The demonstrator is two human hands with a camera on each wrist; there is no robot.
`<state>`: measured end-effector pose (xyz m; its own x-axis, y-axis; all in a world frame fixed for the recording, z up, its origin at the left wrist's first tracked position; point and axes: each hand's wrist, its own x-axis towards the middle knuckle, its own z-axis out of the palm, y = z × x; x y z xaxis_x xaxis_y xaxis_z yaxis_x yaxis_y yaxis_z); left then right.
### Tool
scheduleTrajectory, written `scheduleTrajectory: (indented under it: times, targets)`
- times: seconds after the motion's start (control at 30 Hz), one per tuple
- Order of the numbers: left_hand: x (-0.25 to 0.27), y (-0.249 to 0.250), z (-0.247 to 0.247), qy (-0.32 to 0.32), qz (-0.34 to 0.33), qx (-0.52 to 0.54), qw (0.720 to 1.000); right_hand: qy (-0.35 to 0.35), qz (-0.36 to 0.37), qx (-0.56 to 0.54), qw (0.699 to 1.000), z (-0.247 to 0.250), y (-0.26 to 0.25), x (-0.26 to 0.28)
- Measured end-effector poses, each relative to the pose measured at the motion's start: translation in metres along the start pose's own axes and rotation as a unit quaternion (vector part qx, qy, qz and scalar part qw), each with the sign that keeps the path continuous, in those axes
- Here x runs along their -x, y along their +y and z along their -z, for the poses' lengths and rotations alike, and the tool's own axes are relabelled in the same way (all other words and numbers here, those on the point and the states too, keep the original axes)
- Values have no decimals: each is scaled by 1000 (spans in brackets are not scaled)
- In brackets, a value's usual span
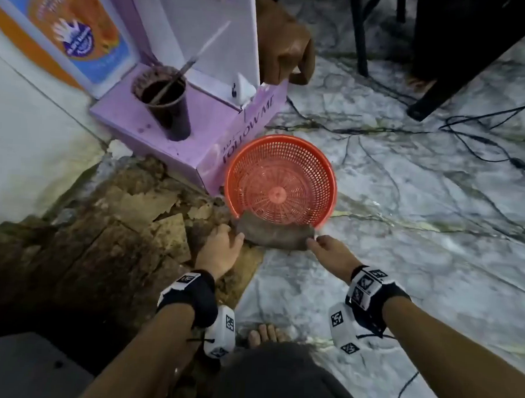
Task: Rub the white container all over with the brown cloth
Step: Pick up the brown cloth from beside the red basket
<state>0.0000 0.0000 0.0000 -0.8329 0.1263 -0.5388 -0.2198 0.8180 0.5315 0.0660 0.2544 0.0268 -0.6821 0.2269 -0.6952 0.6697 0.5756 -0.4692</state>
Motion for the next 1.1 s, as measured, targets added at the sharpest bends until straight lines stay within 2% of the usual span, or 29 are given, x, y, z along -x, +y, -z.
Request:
scheduleTrajectory:
  times: [0.1,0.23,0.33,0.53,0.7,0.8,0.97,1.1]
  targets:
    - [-14,0,-10,17,11,77,997,-5,6,-81,997,-7,-1,-15]
    - [-19,1,-18,49,-24,102,993,47,-3,-137,989,-16,5,-28]
    - [-17,-5,-19,81,-37,95,992,85,1,-97,992,-18,9,-31]
    - [-5,-2,-8,77,-80,124,986,110,39,-34,993,-5,0,-30]
    - [23,7,15,107,-116,138,978,104,147,-55,982,14,-17,-10]
    - [54,17,42,157,-122,161,967,96,229,-37,968,35,-50,13]
    - [118,31,107,292,-122,218,923,86,347,0,934,73,-129,75]
    - [181,30,159,356,-126,251,891,59,443,32,894,82,-188,142]
